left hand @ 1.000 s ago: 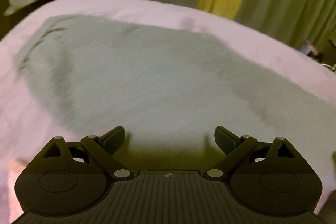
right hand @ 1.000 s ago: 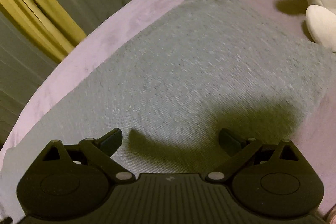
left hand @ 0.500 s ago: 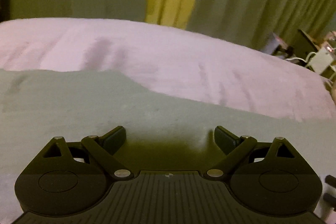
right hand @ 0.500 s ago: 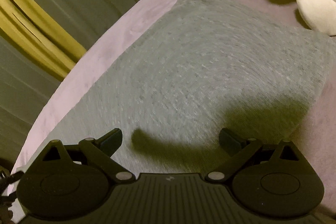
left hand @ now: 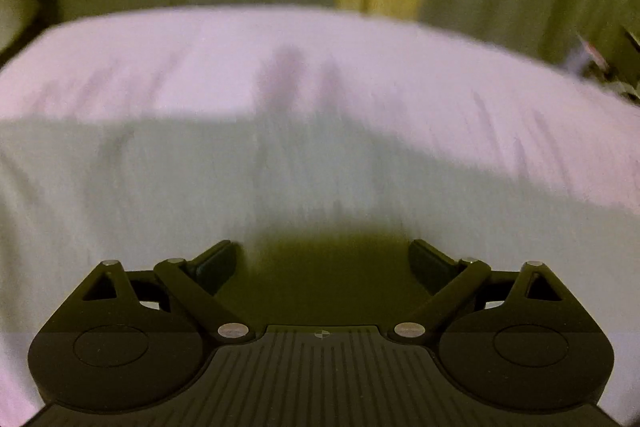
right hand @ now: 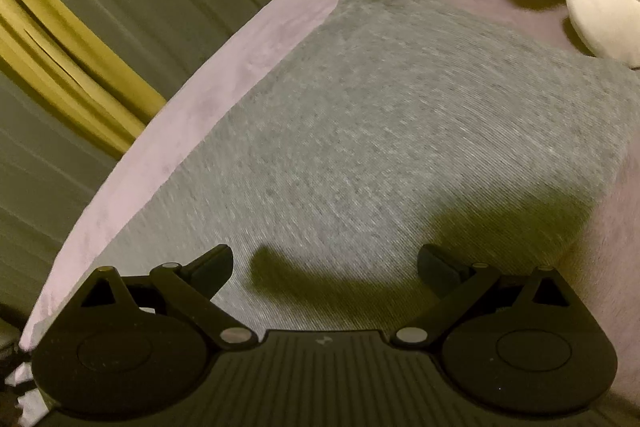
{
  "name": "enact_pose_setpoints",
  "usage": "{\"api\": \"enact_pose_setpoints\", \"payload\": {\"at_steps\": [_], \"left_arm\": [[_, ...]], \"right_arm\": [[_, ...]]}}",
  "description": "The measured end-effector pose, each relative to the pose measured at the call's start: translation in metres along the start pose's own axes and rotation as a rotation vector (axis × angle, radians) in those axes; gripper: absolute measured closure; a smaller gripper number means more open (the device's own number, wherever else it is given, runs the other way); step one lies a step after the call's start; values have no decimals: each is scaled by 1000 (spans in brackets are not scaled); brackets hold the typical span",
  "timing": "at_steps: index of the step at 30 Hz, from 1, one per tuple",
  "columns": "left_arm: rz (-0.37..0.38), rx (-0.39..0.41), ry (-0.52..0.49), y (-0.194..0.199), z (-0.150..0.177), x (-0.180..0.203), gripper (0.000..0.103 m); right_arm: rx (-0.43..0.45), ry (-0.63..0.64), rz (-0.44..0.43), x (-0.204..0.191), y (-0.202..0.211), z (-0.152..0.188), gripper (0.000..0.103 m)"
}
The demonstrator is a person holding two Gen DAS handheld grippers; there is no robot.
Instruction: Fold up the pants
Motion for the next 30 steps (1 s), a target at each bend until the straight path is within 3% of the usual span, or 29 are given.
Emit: {"api": "enact_pose_setpoints", "payload": {"at_steps": [2, 4, 5, 7, 10, 12, 16, 19, 30], "left_arm": [[-29, -17, -45, 6, 22, -2, 6], [-78, 38, -86, 13, 38, -10, 4], [-101, 75, -88, 18, 42, -16, 4], [-172, 72, -62, 24, 46, -34, 1], [-145, 14, 122, 37, 50, -68, 2], [-125, -1, 165, 48, 55, -75, 2], [-74, -15, 70, 63, 75, -57, 2], [-103, -42, -7, 58, 77, -46, 1], [-120, -39, 22, 57, 76, -45, 1]], "right_arm": [[0, -5, -1, 1, 0, -1, 4], [0, -22, -8, 3, 0, -2, 4], [0, -32, -12, 4, 1, -2, 4], [-2, -50, -20, 6, 1, -3, 4], [-6, -68, -27, 9, 2, -5, 4], [-8, -74, -25, 9, 1, -5, 4], [0, -76, -19, 7, 0, -6, 4], [-6, -91, -32, 11, 0, -7, 4], [-65, -154, -87, 24, -1, -16, 4]]}}
Point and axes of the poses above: each gripper's, at about its wrist camera, not at the fingertips, and y roughly against the way its jaws point, x to its right, z to its underside, the point moved 2 cm from there along -y, roughly the way its jaws point, and after that the axes turned 15 degrees about x, right-handed, at the moved point
